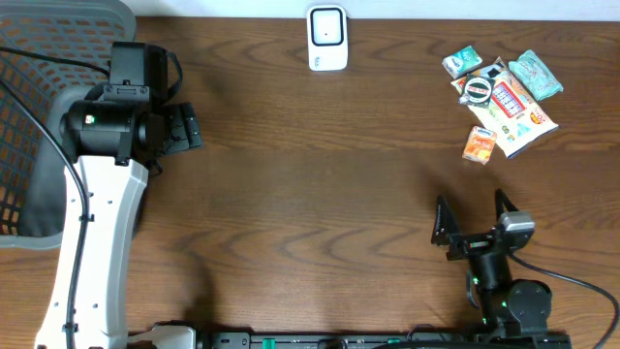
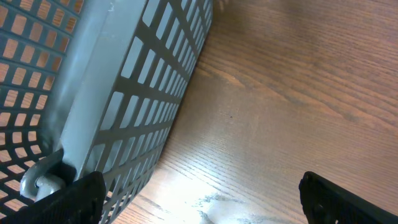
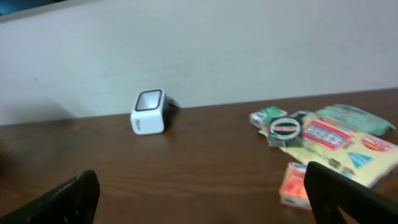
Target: Scan the item barcode
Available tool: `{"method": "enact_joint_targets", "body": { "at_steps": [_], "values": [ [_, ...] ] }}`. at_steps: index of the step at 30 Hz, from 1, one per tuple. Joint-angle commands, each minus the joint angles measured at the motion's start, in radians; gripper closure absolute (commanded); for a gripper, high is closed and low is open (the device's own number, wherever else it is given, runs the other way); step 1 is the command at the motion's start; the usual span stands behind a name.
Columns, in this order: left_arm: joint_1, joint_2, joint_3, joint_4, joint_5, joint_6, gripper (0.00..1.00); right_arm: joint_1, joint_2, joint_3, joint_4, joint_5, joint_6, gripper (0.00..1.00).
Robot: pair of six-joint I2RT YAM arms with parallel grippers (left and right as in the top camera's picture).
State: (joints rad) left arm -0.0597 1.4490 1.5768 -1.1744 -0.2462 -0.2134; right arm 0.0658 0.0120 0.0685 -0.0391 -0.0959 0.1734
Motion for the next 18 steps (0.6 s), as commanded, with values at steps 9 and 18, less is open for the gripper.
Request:
{"method": "enact_joint_targets", "body": {
  "at_steps": [9, 18],
  "values": [
    [0.005, -0.007, 0.009, -0.003, -0.017, -0.006, 0.02, -0.006, -0.007, -0.063, 0.049, -0.057, -0.084, 0.01],
    [0.005, -0.007, 0.009, -0.003, -0.016, -0.006, 0.02, -0.006, -0.007, -0.063, -0.025, -0.062, -0.085, 0.01]
  ]
}}
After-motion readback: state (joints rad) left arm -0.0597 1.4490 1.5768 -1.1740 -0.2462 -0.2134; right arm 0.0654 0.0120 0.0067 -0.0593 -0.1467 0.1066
